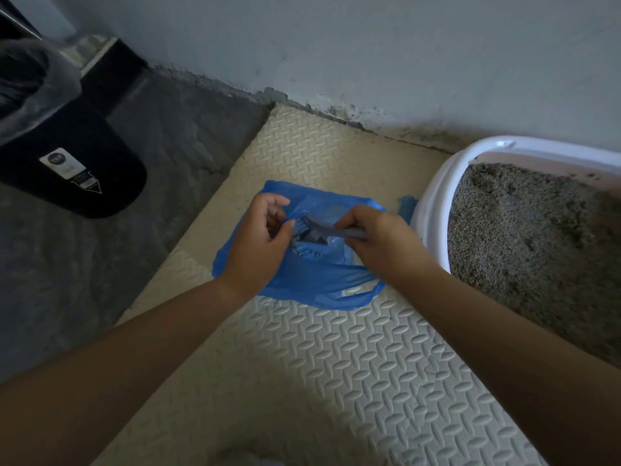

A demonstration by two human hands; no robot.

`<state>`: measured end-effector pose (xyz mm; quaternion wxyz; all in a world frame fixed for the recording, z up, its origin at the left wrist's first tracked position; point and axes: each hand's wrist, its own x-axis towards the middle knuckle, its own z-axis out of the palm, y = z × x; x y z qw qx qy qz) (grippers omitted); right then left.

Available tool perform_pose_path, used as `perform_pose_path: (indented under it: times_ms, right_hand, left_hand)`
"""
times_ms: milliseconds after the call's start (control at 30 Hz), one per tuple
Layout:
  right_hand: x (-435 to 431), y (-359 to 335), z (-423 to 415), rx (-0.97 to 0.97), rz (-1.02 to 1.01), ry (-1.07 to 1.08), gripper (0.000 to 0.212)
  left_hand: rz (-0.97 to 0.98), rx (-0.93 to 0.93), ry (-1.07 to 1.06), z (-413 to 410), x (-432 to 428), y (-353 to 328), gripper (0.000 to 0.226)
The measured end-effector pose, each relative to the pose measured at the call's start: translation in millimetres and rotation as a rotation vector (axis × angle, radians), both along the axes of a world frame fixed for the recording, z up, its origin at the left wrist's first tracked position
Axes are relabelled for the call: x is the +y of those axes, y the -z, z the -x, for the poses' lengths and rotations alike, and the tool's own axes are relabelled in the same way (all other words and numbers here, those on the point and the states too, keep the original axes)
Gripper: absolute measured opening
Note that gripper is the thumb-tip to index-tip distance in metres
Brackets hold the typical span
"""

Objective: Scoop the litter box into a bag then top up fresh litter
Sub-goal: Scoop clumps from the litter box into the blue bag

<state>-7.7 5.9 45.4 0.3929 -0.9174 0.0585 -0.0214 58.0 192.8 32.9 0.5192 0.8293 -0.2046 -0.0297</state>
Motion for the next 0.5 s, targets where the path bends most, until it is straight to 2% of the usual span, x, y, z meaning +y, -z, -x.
perform_pose_path:
  times_ms: [133,300,400,500]
  right_hand:
    - [-5,2,6,-0.054,0.060,-0.040,0.026]
    - [-11,4,15,-0.048,0.029,-0.003,0.024]
    - [-22,2,24,0.014,-0.130,0.122,0.019]
    - [-35,-5,35,0.110,-0.457,0.260,0.018]
  left_hand:
    - [-0.006,-0.018,-0.006,-1,0,-1,0.025]
    - [-0.024,-0.025,-0.004,-1,0,0,0.025]
    - [-0.031,-0.019,0.005,2,-3,1,0.025]
    - [-0.034,-0.021,0.016,5,-7,0,0.025]
